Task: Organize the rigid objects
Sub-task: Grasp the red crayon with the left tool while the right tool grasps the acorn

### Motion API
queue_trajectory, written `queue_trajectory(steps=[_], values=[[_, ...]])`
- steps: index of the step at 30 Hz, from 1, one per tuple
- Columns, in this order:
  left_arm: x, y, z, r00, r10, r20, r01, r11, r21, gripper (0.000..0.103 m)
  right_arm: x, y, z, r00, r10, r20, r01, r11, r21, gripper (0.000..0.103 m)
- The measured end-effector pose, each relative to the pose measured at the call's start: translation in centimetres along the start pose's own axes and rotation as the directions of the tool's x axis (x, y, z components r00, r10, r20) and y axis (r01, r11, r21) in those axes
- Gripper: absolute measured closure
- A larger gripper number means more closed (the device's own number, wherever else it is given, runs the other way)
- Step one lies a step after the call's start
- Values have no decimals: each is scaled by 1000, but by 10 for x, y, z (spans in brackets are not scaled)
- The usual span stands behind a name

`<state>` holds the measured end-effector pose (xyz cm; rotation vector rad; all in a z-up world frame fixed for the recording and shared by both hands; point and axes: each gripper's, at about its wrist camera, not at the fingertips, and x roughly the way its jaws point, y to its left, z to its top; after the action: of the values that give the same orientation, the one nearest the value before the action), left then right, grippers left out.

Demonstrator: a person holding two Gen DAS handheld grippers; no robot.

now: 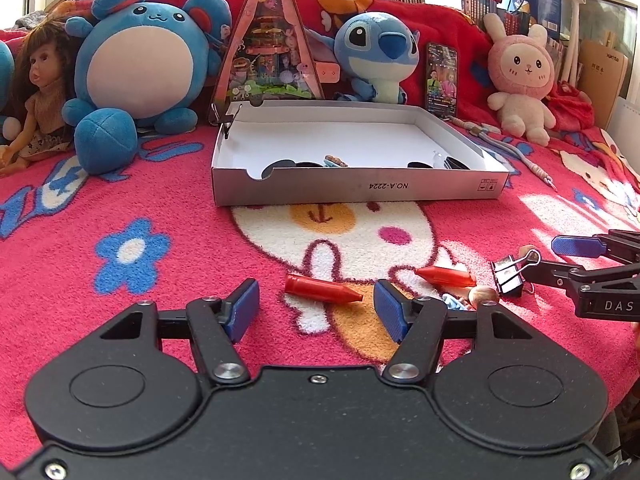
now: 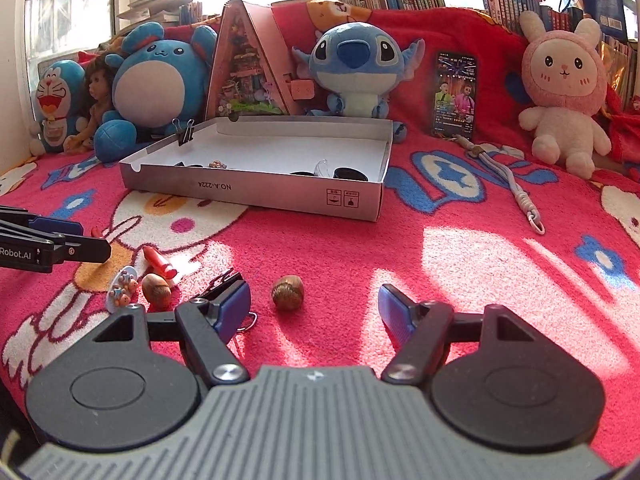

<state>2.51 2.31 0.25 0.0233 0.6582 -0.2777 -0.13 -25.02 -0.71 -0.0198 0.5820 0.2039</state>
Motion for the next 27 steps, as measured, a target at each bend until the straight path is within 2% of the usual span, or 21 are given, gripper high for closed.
queue_trajectory(steps=[10, 20, 27], values=[[1, -3, -3, 1000, 7, 8, -8, 999, 38, 49, 1, 7, -1, 1000, -27, 7, 27, 999, -35, 43], [2, -5, -3, 1000, 12, 19, -12, 999, 48, 55, -1, 13, 0, 998, -52, 31, 55, 996, -74, 50], [2, -7, -4, 1000, 15, 22, -16, 999, 50, 61, -1, 16, -3, 999, -36, 30, 38, 996, -81, 62]])
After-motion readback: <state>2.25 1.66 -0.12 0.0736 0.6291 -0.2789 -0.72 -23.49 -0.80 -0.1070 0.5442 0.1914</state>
